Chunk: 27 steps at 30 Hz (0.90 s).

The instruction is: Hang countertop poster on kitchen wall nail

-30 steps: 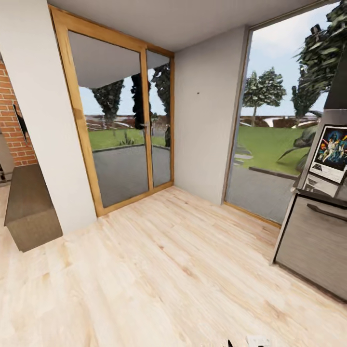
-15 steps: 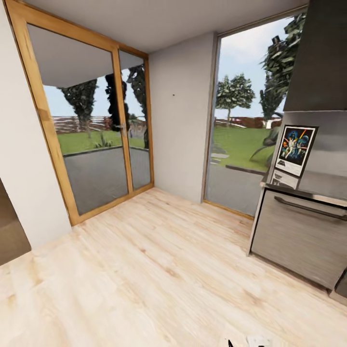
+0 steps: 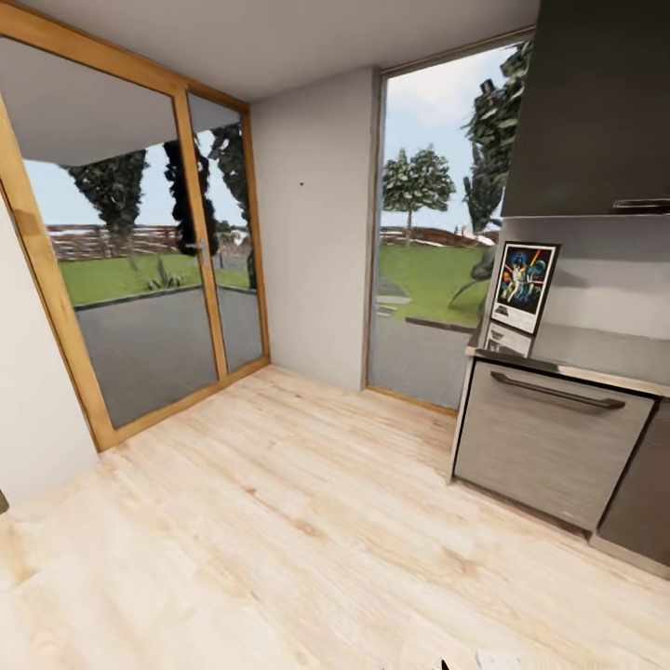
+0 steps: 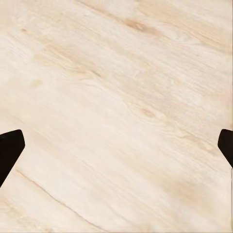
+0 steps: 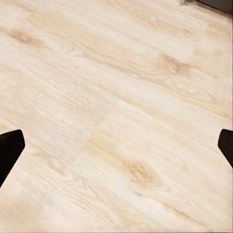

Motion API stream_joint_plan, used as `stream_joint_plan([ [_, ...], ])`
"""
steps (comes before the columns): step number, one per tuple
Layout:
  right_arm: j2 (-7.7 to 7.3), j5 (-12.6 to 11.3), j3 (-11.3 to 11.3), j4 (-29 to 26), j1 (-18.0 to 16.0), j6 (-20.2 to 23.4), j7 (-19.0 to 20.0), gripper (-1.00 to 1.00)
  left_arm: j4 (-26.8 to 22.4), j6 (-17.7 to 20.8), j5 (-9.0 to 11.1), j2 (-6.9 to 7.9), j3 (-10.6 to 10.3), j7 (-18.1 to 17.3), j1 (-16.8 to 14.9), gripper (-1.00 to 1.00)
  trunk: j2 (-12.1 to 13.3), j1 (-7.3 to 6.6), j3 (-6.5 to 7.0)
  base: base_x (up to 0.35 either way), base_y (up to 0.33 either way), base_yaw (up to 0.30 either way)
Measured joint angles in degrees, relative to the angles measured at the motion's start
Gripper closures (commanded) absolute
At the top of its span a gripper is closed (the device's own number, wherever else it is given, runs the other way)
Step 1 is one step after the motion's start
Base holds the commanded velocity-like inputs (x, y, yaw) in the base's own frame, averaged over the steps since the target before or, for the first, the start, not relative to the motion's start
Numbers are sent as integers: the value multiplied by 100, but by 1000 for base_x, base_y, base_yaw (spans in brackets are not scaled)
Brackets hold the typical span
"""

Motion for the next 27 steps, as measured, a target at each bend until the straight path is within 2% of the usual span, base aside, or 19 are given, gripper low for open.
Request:
stream_joint_plan([
  [5, 3, 3, 2, 2, -1, 0, 0, -100, 0, 6, -1, -7, -6, 0, 0, -100, -1, -1, 0, 54, -36, -225],
  [11, -4, 19, 8, 84, -2, 0, 8, -100, 1, 14, -7, -8, -15, 2, 0, -100, -1, -2, 0, 217, -159, -33],
  [19, -88, 16, 8, 129, -1, 0, 8, -100, 1, 15, -8, -9, -16, 2, 0, -100, -1, -3, 0, 244, -179, -22],
  [27, -98, 9, 8, 131, 0, 0, 13, -100, 1, 17, -8, -9, -16, 0, 0, -100, -1, -3, 0, 281, -167, -230],
])
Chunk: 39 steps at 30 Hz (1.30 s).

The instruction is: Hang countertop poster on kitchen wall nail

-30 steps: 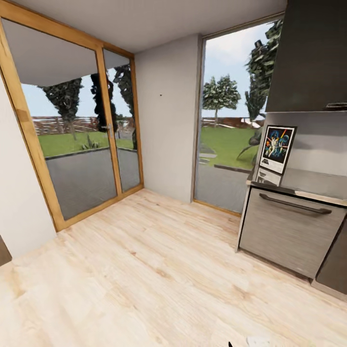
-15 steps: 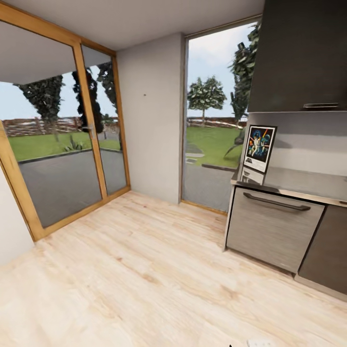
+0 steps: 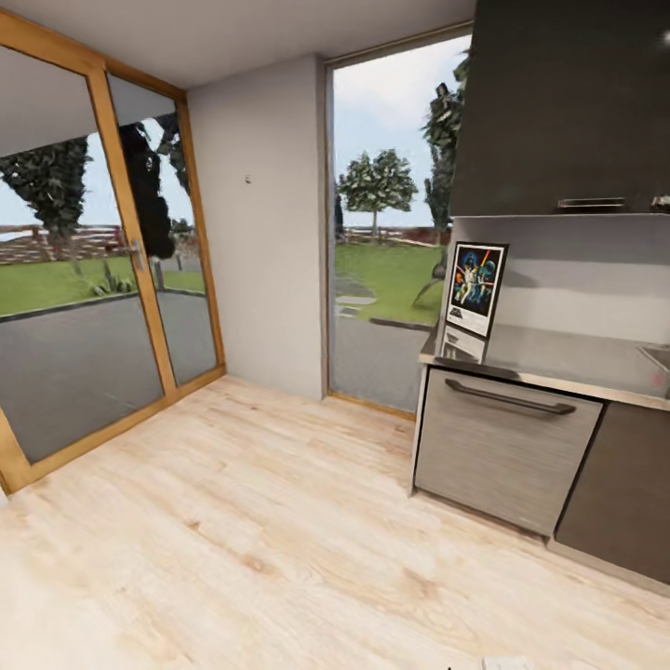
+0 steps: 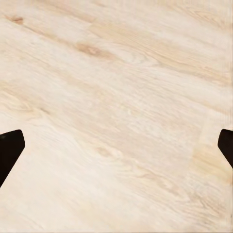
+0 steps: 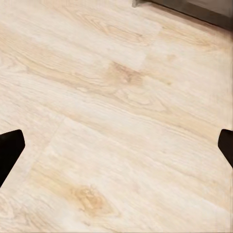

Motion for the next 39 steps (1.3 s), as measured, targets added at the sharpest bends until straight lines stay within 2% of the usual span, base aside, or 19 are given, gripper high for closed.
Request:
stream_joint_plan([
  [14, -6, -10, 1, 6, 0, 0, 1, -100, -1, 1, 0, 0, 7, -6, 0, -100, 0, -1, 7, 325, -26, -293],
  [39, -10, -33, 1, 142, 0, 0, 11, -100, 0, 0, 0, 4, 8, -6, 0, -100, 0, -1, 163, 332, 0, -251],
])
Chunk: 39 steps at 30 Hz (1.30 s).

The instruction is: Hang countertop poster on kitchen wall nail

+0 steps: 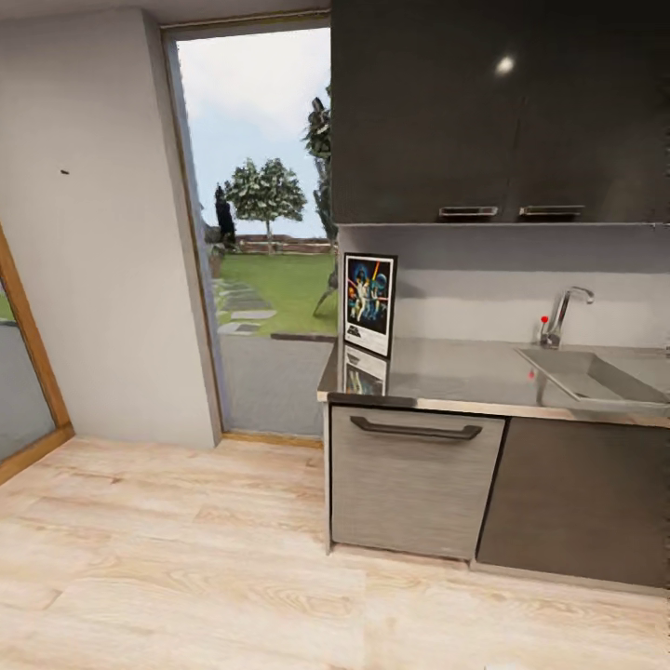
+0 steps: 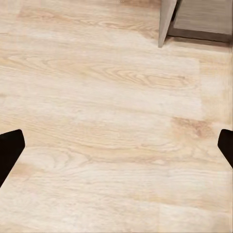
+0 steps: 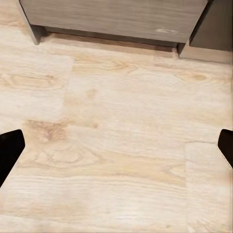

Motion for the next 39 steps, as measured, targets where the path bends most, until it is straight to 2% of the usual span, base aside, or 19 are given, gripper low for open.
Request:
stream_joint_plan([
  [9, 0, 0, -3, 0, 0, 0, 0, -100, 0, 0, 0, 3, 0, 0, 0, -100, 0, 0, 59, 331, -50, -241],
  [15, 1, 38, -3, 1, -1, 4, -5, -100, 0, -7, 0, 0, 0, 0, 1, -100, 0, 1, 73, 284, -137, -60],
  [24, -60, 42, -8, -10, -2, 0, -9, -100, -15, -32, 11, -3, -29, -6, 1, -100, 1, 3, 75, 68, -40, -7],
  [27, -82, 40, -7, -14, -2, -2, -9, -100, -161, -37, 15, -34, -67, -7, 1, -100, 1, 4, 76, 4, -3, 0],
  [28, -272, 37, -12, -3, 18, -427, -18, -100, -816, 506, 21, -93, -86, -9, 3, -100, 1, 4, 75, 0, 0, 0],
  [29, -336, 36, -8, 0, 24, -554, -20, -100, -1973, 832, 22, -133, -131, -7, 2, -100, 1, 4, 75, 0, 0, 0],
  [30, -357, 36, -7, 0, 26, -599, -21, -100, -3161, 994, 22, -169, -160, -6, -1, -100, 0, 3, 77, 0, 0, 0],
  [31, -400, 30, -8, 1, 30, -685, -22, -100, -3780, 1412, 21, -371, -223, 9, 0, -100, 1, 3, 77, 0, 0, 0],
  [33, -429, 25, -13, 2, 31, -722, -23, -100, -4130, 1644, 14, -608, -253, 33, 1, -100, 1, 3, 76, 0, 0, 0],
  [34, -454, 16, -52, 0, 34, -747, -23, -100, -4374, 1787, 6, -799, -274, 78, 0, -100, 1, 3, 76, 0, 0, 0],
  [35, -464, 12, -98, -1, 35, -758, -23, -100, -4480, 1842, -3, -886, -286, 117, 0, -100, 1, 3, 76, 0, 0, 0],
  [37, -482, 5, -387, -10, 39, -785, -19, -100, -4668, 1952, -40, -900, -441, 326, -28, -100, 1, 4, 76, 0, 0, 0],
  [38, -489, 1, -670, -22, 51, -835, -10, -100, -4739, 2021, -62, -900, -681, 592, -105, -100, 2, 4, 77, 0, 0, 0],
  [39, -491, 2, -822, -28, 60, -875, -5, -100, -4766, 2084, -71, -900, -829, 769, -181, -100, 2, 4, 77, 0, 0, 0],
])
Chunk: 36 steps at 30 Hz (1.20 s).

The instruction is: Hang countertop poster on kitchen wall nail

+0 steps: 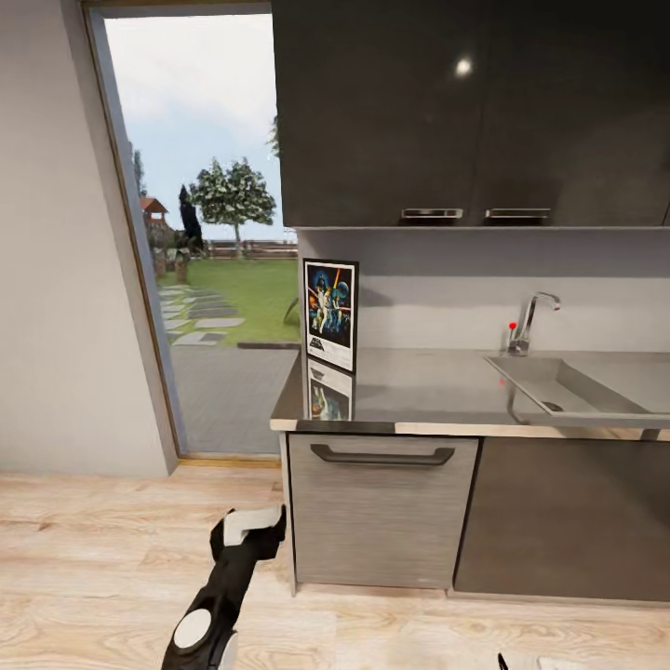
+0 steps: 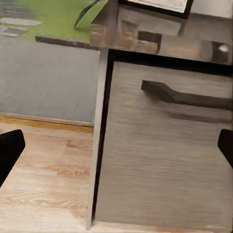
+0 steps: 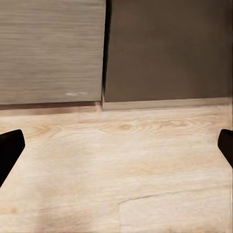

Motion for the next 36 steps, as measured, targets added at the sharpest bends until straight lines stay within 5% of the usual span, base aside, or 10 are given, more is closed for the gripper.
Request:
stream_joint_plan([
  [4, -4, 9, -517, -16, 62, -285, 12, -100, -57, 608, -11, 0, -645, 945, -673, -100, 0, 0, 0, 0, 0, 0],
  [12, -4, 13, -771, -23, 193, -846, -2, -100, 334, 1297, 72, 0, -1032, 1563, -2212, -100, 0, 0, 0, 0, 0, 0],
  [14, -2, 13, -792, -23, 215, -1030, -11, -100, 883, 1359, 425, 0, -1059, 1610, -2847, -100, 0, 0, 1, 0, 0, 0],
  [16, 1, 13, -809, -30, 254, -1312, -29, -100, 2223, 1374, 1282, 0, -1075, 1638, -4031, -100, 1, 0, 1, 0, 0, 0],
  [20, 33, -6, -823, -547, 643, -1594, -347, -100, 3304, 1159, 1694, 0, -1083, 1646, -4883, -100, 0, 0, 0, 0, 0, 0],
  [22, 48, -9, -823, -943, 893, -1745, -598, -100, 3401, 999, 1737, 0, -1111, 1645, -4963, -100, -1, -1, -1, 0, 0, 0],
  [24, 204, -4, -814, -1594, 1324, -1878, -981, -100, 3481, 807, 1775, 0, -1492, 1650, -5027, -100, -1, -1, -2, 0, 0, 0],
  [36, 318, -9, -813, -1591, 1426, -1903, -1377, -100, 3530, 758, 1778, 0, -1628, 1653, -5040, -100, -1, -3, -1, 140, -96, 0],
])
